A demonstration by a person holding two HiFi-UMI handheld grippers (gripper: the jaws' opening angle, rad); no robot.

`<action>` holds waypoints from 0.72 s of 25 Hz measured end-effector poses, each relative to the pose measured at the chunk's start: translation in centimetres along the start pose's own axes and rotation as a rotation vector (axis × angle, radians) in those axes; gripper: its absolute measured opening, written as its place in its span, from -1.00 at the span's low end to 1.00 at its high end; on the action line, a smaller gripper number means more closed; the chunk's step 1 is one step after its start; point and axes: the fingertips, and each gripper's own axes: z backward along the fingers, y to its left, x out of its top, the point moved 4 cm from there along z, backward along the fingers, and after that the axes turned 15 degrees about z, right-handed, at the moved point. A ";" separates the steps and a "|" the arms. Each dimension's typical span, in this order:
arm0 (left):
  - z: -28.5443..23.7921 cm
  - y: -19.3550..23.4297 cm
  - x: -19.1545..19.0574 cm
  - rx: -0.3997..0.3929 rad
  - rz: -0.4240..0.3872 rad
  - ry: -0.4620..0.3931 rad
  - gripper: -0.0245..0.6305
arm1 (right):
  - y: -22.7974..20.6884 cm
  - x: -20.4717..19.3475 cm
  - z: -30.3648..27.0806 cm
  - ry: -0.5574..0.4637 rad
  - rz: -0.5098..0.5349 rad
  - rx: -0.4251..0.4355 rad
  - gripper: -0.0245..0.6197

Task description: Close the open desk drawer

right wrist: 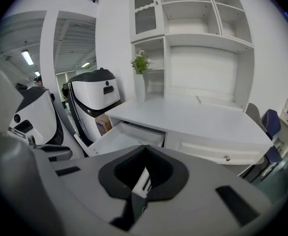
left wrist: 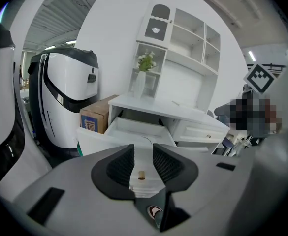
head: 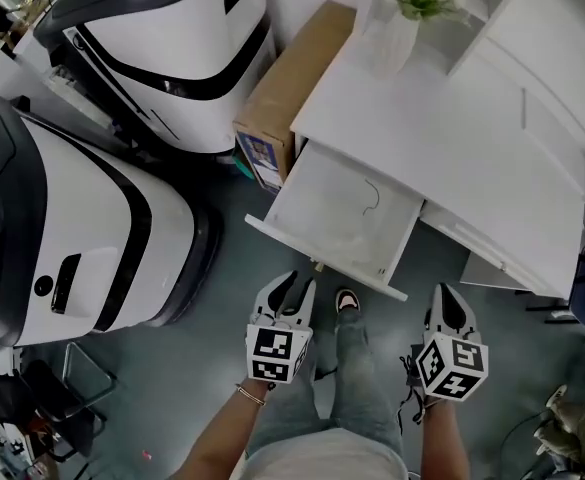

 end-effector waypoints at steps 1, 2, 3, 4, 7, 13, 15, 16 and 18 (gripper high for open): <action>-0.3 0.0 -0.4 -0.006 -0.005 0.008 -0.54 | -0.2 -0.5 0.1 0.009 -0.005 -0.009 -0.90; -0.6 0.0 -0.7 -0.012 -0.012 0.014 -0.54 | -0.3 -1.0 0.3 0.018 -0.009 -0.018 -0.90; -0.9 0.1 -1.0 -0.017 -0.021 0.019 -0.54 | -0.4 -1.5 0.4 0.026 -0.013 -0.026 -0.90; -1.3 0.1 -1.2 -0.023 -0.029 0.024 -0.54 | -0.5 -1.9 0.6 0.034 -0.016 -0.032 -0.90; -2.2 0.1 -1.5 -0.035 -0.046 0.036 -0.53 | -0.7 -2.8 0.7 0.049 -0.026 -0.045 -0.90; -3.7 -0.1 -2.0 -0.040 -0.104 0.048 -0.53 | -1.1 -3.8 1.0 0.068 -0.042 -0.063 -0.90; -4.1 -0.4 -2.2 -0.046 -0.116 0.052 -0.53 | -1.2 -4.2 0.9 0.076 -0.049 -0.068 -0.90; -4.3 -0.5 -2.3 -0.049 -0.122 0.054 -0.53 | -1.3 -4.3 0.9 0.080 -0.053 -0.070 -0.90; -4.7 -0.6 -2.4 -0.049 -0.137 0.057 -0.53 | -1.4 -4.6 0.9 0.086 -0.059 -0.073 -0.90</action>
